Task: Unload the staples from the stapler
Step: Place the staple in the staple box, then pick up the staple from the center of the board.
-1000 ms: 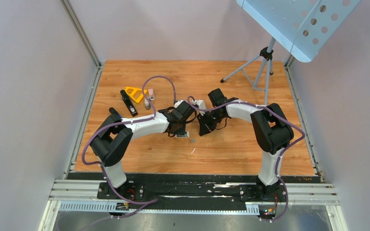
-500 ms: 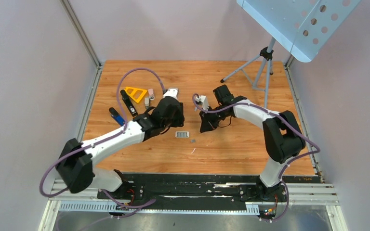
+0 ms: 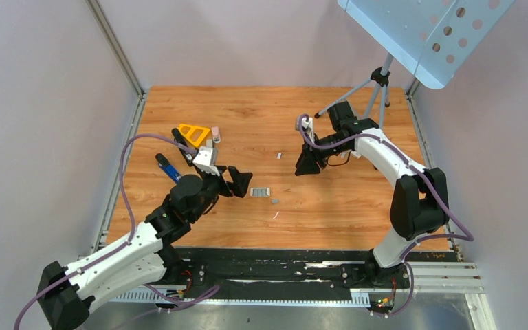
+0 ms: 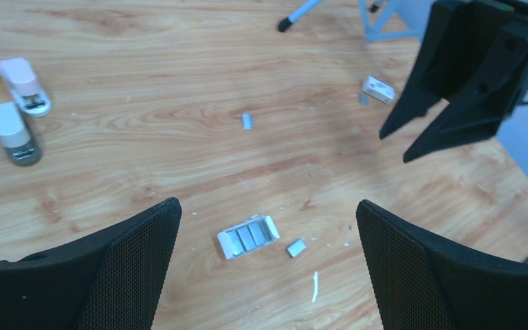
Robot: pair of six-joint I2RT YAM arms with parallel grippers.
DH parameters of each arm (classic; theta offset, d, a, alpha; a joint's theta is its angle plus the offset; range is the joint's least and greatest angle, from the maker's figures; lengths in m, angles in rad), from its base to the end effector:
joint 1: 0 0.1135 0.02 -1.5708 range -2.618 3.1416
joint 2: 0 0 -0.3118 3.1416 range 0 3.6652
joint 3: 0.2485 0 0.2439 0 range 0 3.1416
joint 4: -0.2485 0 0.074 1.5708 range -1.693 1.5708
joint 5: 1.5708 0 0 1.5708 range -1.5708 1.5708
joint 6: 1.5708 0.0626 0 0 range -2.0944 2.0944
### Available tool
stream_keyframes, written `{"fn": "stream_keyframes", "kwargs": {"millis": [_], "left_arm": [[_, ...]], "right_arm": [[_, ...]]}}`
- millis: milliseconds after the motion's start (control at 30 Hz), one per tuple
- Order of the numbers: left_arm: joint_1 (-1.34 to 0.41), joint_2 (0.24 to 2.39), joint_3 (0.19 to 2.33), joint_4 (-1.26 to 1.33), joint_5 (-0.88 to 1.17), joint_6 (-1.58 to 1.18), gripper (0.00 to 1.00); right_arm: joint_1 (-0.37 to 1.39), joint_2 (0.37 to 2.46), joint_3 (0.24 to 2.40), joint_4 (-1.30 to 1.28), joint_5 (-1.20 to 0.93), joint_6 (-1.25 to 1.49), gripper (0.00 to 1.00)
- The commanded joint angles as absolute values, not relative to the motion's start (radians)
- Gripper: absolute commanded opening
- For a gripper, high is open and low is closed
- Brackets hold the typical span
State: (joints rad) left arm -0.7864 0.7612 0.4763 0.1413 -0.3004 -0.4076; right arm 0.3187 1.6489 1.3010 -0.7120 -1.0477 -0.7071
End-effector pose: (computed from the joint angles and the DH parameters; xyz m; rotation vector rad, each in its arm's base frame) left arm 0.1335 -0.1075 0.3006 0.1033 1.7455 -0.6268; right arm 0.3045 0.1576 0.3083 -1.3781 1.7660 1.1439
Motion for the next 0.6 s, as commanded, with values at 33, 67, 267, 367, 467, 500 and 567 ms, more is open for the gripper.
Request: {"fn": "stream_keyframes", "kwargs": {"millis": [33,67,267,367,467,500,567], "left_arm": [[-0.779,0.727,0.428,0.269,-0.133,-0.385,1.00],[-0.779,0.735,0.423,0.279,-0.104,-0.387,1.00],[-0.779,0.857,0.369,0.451,0.102,-0.378,1.00],[-0.779,0.979,0.364,0.501,0.216,-0.295,0.97],[-0.782,1.083,0.394,0.465,0.279,-0.197,0.95],[-0.782,1.105,0.407,0.442,0.271,-0.169,0.95],[-0.782,1.118,0.418,0.420,0.228,-0.140,0.95]], "right_arm": [[0.305,1.639,1.330,-0.904,-1.184,-0.952,0.43],[0.305,1.637,1.317,-0.916,-1.219,-0.989,0.43],[0.318,1.644,1.229,-1.063,-1.403,-1.397,0.49],[0.321,1.661,1.212,-1.078,-1.409,-1.447,0.50],[0.324,1.665,1.198,-1.080,-1.349,-1.487,0.50],[0.327,1.668,1.196,-1.079,-1.319,-1.502,0.50],[0.345,1.676,1.194,-1.072,-1.251,-1.533,0.50]]}}
